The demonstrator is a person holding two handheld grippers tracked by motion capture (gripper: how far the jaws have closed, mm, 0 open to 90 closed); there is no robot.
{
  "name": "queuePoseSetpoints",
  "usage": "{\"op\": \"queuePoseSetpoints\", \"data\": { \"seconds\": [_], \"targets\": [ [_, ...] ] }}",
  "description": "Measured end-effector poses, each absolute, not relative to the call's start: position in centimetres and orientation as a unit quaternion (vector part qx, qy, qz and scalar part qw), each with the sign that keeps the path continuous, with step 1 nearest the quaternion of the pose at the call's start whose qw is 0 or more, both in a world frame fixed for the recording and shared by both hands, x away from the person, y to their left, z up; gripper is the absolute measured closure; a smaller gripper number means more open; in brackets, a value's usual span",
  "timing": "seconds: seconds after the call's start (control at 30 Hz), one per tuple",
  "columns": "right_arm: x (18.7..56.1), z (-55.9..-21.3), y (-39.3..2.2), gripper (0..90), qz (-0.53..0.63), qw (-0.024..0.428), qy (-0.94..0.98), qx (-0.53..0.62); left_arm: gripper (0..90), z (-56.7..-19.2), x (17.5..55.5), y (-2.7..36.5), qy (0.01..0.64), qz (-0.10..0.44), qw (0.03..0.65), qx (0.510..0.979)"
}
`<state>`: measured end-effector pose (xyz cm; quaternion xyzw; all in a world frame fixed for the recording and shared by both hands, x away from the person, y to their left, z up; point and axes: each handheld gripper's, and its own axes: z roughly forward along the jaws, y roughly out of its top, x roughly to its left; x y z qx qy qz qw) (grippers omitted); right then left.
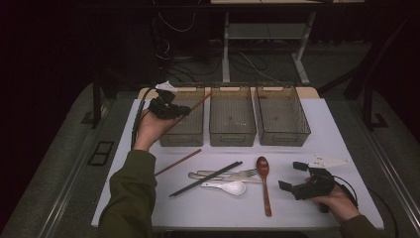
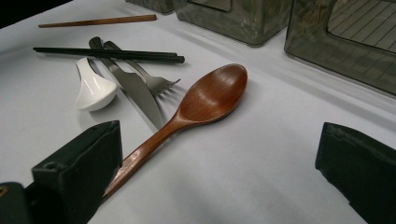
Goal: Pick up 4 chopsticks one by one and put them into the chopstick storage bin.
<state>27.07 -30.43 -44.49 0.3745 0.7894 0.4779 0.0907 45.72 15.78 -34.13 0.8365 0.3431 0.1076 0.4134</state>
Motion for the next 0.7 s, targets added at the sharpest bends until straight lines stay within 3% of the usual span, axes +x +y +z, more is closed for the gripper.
{"op": "queuePoseSetpoints", "data": {
  "seconds": [0.7],
  "targets": [
    [27.1, -44.4, -30.6, 0.7, 0.482, 0.086, 0.787, 0.375, 83.3, -35.4, 50.5, 16.6, 0.404, 0.121, 0.409, 0.81]
  ]
}}
